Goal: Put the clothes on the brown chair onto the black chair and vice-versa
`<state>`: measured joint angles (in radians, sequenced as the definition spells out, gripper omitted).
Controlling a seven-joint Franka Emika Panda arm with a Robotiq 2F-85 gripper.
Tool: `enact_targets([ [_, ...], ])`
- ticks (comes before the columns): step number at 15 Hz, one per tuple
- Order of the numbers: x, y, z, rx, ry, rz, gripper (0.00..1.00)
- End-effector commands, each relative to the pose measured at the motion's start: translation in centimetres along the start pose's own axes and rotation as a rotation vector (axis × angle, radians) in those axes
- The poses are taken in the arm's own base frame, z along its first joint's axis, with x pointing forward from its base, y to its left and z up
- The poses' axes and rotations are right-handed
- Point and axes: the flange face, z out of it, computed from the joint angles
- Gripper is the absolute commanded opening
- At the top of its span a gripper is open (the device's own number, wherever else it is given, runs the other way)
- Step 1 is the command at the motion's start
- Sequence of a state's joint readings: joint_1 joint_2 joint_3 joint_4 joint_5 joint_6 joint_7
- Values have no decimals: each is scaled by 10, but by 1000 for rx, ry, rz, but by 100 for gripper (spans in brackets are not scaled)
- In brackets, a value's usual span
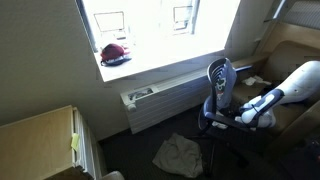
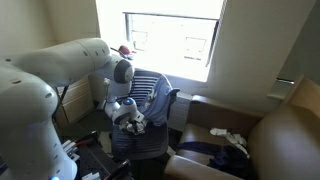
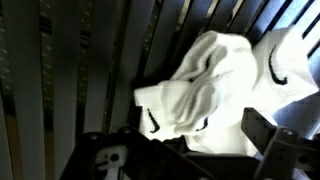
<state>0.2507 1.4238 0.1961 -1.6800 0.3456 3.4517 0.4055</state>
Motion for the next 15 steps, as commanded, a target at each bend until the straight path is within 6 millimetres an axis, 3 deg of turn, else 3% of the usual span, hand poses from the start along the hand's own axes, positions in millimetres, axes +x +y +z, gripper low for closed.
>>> enact_targets([
  [1, 0, 12, 12, -55, -53, 25, 100],
  [2, -1, 5, 5, -25, -34, 12, 100],
  [4, 0, 11, 8, -44, -45, 20, 100],
  [5, -1, 11, 9, -36, -47, 13, 75],
  [7, -1, 10, 10, -30, -38, 13, 66],
  [15, -3, 5, 11, -9, -28, 0, 9],
])
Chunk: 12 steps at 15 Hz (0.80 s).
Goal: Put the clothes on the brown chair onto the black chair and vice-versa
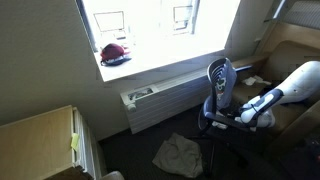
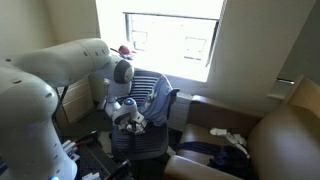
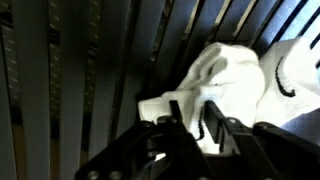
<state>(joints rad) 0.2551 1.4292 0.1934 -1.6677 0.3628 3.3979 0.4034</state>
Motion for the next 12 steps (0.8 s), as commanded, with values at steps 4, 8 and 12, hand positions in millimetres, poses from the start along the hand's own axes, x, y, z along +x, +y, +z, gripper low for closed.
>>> enact_targets([
  [4, 1, 2, 6, 10, 26, -12, 0],
  [8, 13, -9, -6, 37, 123, -27, 1],
  [12, 87, -103, -74, 153, 290, -70, 1],
])
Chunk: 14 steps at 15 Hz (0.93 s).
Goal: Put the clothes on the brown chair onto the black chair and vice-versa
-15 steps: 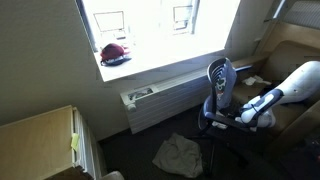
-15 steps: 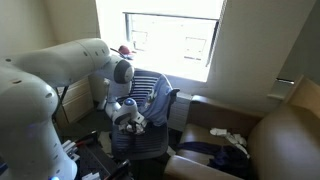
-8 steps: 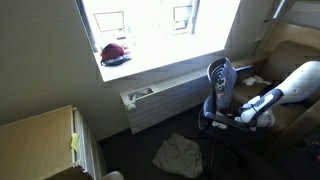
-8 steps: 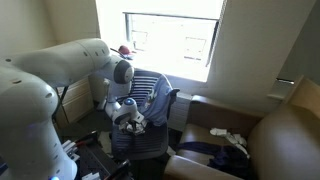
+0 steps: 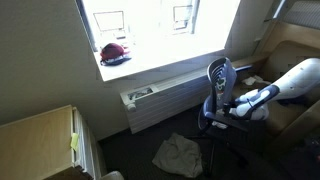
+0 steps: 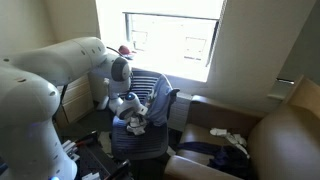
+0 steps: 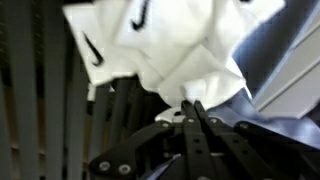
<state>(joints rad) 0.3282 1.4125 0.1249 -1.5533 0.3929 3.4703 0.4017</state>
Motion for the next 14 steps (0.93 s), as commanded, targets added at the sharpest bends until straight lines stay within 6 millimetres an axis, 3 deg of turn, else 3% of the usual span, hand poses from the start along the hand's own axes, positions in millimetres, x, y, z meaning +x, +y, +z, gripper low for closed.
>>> enact_targets([
  [1, 69, -79, -50, 107, 144, -28, 1],
  [4, 129, -142, -105, 213, 265, -49, 1],
  [5, 147, -155, -121, 233, 291, -50, 1],
  [6, 121, -126, -143, 253, 321, -60, 1],
  [7, 169, -166, -149, 269, 351, -48, 1],
  [11, 218, -194, -208, 343, 401, -56, 1],
  [14, 229, -219, -259, 449, 373, -106, 1],
])
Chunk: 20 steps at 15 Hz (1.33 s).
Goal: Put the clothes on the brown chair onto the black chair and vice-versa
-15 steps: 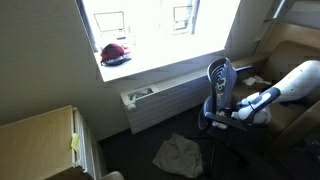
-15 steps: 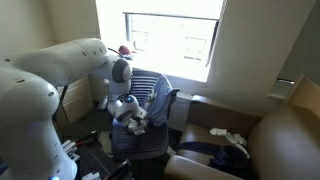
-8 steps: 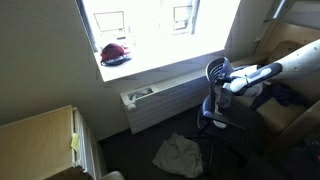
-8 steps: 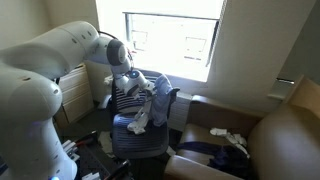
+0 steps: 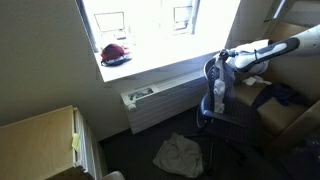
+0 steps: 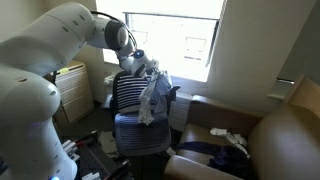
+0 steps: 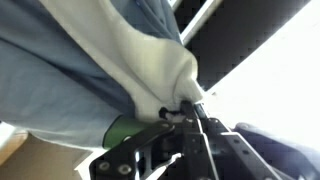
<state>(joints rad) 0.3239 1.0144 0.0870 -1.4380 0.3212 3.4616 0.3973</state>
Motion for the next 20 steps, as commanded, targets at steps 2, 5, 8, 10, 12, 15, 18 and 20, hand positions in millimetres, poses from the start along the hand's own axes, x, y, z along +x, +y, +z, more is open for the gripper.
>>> enact_targets([
  [2, 43, -64, -58, 207, -48, -36, 1],
  [5, 38, -78, -99, 320, -140, -23, 1],
  [8, 24, -68, -131, 383, -245, 33, 1],
  [10, 20, -46, -154, 402, -289, 70, 1],
  [12, 30, -26, -178, 412, -289, 91, 1],
  [15, 80, 0, -207, 466, -208, 81, 1],
  [18, 135, 17, -257, 568, -94, 82, 1],
  [20, 159, 26, -296, 628, -43, 110, 1],
])
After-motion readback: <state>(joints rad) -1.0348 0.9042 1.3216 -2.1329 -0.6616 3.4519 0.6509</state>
